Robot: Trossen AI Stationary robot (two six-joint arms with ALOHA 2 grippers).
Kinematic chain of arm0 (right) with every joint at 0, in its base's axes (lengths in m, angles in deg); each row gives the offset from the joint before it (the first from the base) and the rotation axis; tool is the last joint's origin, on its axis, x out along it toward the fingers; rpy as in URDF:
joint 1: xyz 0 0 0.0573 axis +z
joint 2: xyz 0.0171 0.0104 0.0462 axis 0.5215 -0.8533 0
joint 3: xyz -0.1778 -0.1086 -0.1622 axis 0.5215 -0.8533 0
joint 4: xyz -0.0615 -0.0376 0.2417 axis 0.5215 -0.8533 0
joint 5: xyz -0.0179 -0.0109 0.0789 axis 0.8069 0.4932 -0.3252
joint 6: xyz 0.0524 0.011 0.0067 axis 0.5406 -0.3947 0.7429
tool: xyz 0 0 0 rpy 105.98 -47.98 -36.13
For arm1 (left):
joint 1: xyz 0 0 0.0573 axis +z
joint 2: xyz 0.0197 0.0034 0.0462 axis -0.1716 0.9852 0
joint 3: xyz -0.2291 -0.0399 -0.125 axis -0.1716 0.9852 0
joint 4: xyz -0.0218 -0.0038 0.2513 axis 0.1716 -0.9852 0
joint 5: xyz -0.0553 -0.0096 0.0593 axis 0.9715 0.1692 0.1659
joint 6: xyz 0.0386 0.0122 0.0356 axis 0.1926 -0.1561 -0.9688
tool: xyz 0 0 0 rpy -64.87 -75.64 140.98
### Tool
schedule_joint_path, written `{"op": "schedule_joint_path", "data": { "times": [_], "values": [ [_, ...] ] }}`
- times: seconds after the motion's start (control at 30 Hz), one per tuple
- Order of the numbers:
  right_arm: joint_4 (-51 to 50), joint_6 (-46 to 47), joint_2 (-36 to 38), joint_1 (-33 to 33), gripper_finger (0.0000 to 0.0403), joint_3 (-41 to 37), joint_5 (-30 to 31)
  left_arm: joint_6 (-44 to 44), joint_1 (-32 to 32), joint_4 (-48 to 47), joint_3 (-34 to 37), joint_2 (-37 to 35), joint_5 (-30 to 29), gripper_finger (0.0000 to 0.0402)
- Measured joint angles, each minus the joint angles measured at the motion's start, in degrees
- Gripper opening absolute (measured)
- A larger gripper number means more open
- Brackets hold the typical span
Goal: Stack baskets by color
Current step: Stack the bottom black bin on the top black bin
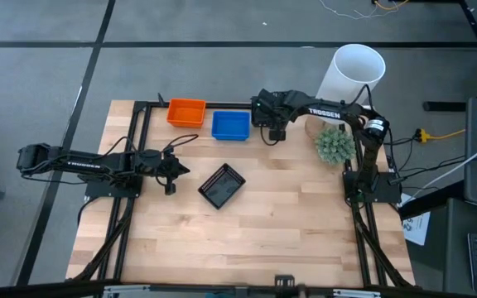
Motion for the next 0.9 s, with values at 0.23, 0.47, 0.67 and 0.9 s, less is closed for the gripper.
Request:
{"op": "schedule_joint_path", "data": {
  "times": [0.23, 0.47, 0.67, 0.9],
  "values": [
    [-4.63, 8.27, 0.13, 9.52, 0.0151, 6.14, -22.88, -0.03, 0.02, -0.02, 0.00, 0.00, -0.23, 0.0000],
    [6.64, 3.79, 0.07, 22.27, 0.0151, 2.99, -27.11, -0.05, 0.02, -0.02, 0.00, -0.02, -0.28, 0.0000],
    [16.09, 0.74, -0.75, 28.23, 0.0151, 2.72, -25.25, -0.03, 0.02, 0.00, 0.00, 0.00, -0.25, 0.0000],
    [17.06, 0.92, -7.11, 30.13, 0.0151, 2.62, -25.21, -0.01, 0.01, 0.00, 0.00, -0.01, -0.24, 0.0000]
  ]
}}
